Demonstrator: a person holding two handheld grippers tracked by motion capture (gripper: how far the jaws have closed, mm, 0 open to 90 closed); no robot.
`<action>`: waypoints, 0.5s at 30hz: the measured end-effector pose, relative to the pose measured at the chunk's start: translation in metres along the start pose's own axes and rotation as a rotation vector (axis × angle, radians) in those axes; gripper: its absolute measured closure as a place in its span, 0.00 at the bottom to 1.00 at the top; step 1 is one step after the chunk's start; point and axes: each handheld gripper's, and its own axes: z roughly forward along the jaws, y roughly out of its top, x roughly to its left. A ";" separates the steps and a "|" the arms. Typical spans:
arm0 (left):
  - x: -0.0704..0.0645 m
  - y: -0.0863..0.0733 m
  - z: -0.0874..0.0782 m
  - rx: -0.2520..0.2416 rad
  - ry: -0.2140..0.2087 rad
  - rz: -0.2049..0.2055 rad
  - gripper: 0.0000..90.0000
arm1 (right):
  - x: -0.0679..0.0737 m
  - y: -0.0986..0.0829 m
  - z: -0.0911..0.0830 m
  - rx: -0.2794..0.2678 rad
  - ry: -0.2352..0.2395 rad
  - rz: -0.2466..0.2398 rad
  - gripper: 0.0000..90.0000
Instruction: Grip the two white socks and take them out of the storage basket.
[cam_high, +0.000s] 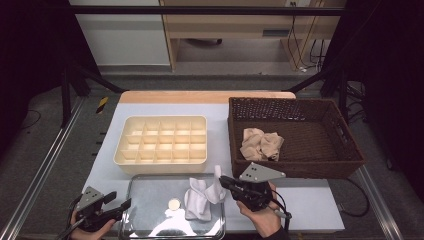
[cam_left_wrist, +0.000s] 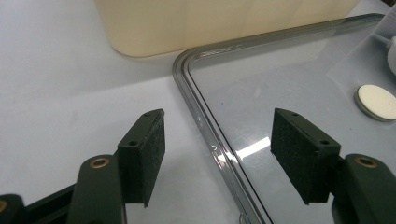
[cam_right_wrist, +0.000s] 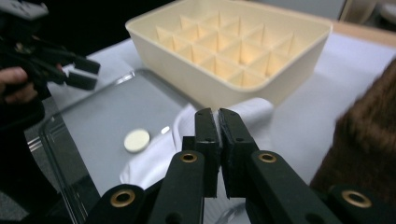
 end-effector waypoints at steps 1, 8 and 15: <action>0.000 0.000 0.000 -0.002 -0.001 0.000 0.39 | -0.001 -0.005 0.001 0.018 -0.002 0.006 0.96; 0.000 0.001 -0.001 -0.008 -0.002 0.000 0.39 | -0.011 -0.040 0.008 0.098 -0.030 0.057 0.96; 0.000 0.002 -0.003 -0.020 -0.005 -0.002 0.39 | -0.017 -0.062 0.013 0.144 -0.049 0.087 0.96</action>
